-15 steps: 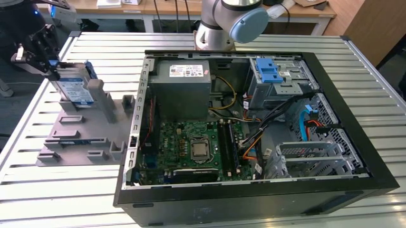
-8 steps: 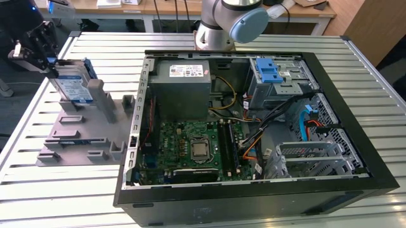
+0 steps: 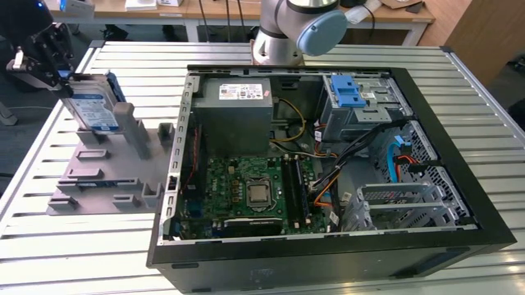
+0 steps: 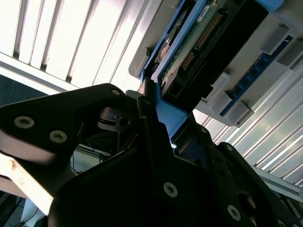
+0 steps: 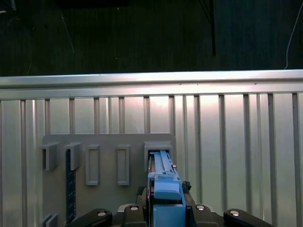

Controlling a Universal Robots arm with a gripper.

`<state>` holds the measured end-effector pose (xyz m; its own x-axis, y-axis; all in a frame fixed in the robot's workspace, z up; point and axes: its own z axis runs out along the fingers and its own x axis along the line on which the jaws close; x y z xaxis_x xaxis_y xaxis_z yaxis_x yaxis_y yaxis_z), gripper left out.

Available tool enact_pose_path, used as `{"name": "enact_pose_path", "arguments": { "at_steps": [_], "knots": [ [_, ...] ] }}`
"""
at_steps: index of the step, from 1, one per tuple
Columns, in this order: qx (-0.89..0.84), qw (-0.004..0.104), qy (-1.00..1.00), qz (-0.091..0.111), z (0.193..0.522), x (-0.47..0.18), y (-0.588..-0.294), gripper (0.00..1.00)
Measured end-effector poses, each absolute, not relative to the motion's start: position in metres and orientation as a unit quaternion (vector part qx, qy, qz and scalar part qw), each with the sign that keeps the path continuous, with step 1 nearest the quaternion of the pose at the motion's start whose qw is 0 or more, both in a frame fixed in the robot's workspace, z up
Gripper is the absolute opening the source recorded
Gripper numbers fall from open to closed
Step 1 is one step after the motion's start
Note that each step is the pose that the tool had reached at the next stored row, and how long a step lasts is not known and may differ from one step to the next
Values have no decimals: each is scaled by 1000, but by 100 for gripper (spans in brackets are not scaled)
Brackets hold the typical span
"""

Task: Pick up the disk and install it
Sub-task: 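Pick up the disk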

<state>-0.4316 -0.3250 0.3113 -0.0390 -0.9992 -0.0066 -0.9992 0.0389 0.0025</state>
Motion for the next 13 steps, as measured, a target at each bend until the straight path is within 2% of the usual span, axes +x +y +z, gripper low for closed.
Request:
{"name": "enact_pose_path", "arguments": {
  "at_steps": [13],
  "knots": [
    [-693, 1, 721, 3, 319, -432, -325, 36]
  ]
}}
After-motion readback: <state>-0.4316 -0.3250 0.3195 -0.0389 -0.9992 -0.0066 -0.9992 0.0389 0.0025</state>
